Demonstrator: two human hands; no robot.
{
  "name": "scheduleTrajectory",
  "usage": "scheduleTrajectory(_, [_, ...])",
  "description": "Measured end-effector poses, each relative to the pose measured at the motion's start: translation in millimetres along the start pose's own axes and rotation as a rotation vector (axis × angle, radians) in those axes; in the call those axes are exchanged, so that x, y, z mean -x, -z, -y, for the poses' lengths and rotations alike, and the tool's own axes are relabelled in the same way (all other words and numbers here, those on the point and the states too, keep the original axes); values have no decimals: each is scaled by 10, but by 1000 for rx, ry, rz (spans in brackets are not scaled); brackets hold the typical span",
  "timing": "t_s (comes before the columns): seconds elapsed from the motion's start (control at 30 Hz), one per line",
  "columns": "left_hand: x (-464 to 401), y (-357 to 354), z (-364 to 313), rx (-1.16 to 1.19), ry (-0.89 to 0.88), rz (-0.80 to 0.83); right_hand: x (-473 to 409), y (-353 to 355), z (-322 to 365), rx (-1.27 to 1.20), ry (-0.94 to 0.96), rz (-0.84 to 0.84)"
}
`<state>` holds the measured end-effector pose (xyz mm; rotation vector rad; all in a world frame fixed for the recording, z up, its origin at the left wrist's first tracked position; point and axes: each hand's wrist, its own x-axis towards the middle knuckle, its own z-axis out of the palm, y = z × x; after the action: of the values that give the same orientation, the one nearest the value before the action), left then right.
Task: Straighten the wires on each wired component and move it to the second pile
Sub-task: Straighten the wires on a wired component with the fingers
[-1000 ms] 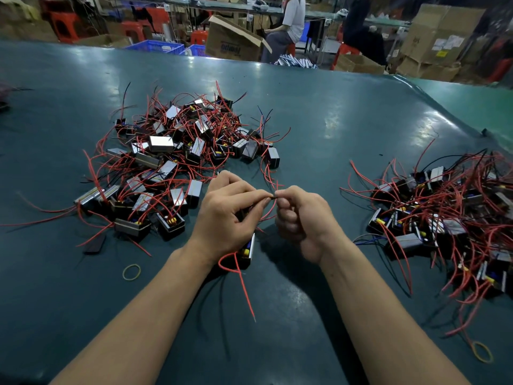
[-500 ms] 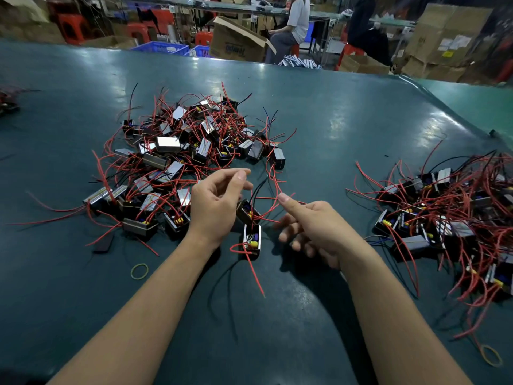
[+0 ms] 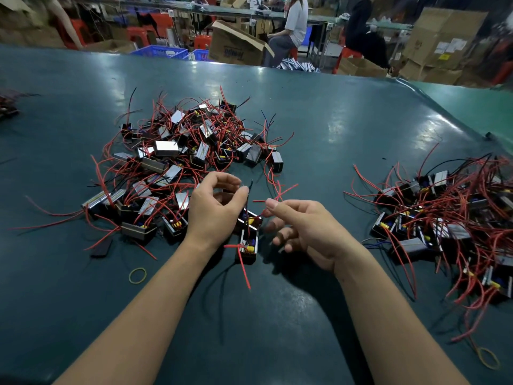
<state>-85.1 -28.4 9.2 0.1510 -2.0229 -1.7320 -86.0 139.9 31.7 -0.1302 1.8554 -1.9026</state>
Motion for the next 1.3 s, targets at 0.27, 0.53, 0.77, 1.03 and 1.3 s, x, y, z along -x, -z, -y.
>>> scheduleTrajectory(0.27, [19,-4,-45,151,137,200,-40,22,-18,-17,43,-152])
scheduleTrajectory(0.53, [-22,37,-24,158,185,182,-42,78,-4,-12,61,-238])
scheduleTrajectory(0.77, [-47,45,-31,332,319,211,-46,13,-16,5,70,-236])
scheduleTrajectory(1.03, [-37,24,37,-5,154,148,-73,13,-35,17,95,-266])
scheduleTrajectory(1.3, [-24,46,13,-16,186,231,-81,23,-35,26,119,-303])
